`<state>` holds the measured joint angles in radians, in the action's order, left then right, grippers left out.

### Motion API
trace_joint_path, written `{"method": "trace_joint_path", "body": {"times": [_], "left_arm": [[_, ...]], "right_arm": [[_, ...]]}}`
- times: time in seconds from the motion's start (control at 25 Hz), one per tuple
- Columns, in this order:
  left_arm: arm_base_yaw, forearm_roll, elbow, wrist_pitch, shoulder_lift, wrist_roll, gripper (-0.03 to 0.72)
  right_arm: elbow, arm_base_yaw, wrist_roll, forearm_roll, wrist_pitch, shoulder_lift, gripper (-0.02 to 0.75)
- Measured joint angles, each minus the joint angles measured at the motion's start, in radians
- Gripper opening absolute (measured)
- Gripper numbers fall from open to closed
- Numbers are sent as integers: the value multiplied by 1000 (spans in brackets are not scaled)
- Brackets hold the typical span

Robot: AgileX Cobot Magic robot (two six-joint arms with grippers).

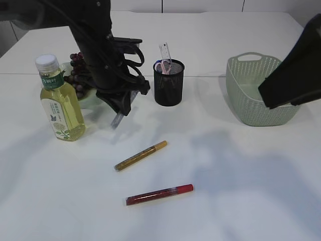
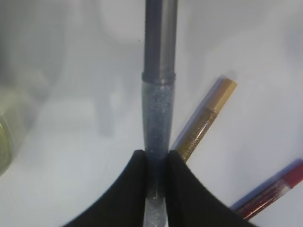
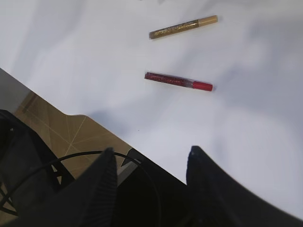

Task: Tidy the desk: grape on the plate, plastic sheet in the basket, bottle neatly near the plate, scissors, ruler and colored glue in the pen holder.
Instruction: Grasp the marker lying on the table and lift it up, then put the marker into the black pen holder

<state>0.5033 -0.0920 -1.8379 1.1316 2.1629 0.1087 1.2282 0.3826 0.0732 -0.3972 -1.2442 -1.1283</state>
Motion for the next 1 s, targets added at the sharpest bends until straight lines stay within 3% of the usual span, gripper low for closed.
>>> {"method": "trace_joint_path", "body": {"times": [0.16,0.4,0.52,0.68,1.0], "left_arm": [[2,0,217,-242,-146,-2,74],[2,0,660,-796,-346,-2,73],[2,0,787,-1043,-384,-2,73],[2,-6,852,-1289,-379,-3,73],[2,5,839,-1799,-259,23,73]], "right_arm": [[0,0,0,5,1,0,386],[0,0,0,17,17,0,385],[0,0,0,35,30,0,385],[0,0,0,52,49,0,385],[-2,0,-24,164,114,0,385]]}}
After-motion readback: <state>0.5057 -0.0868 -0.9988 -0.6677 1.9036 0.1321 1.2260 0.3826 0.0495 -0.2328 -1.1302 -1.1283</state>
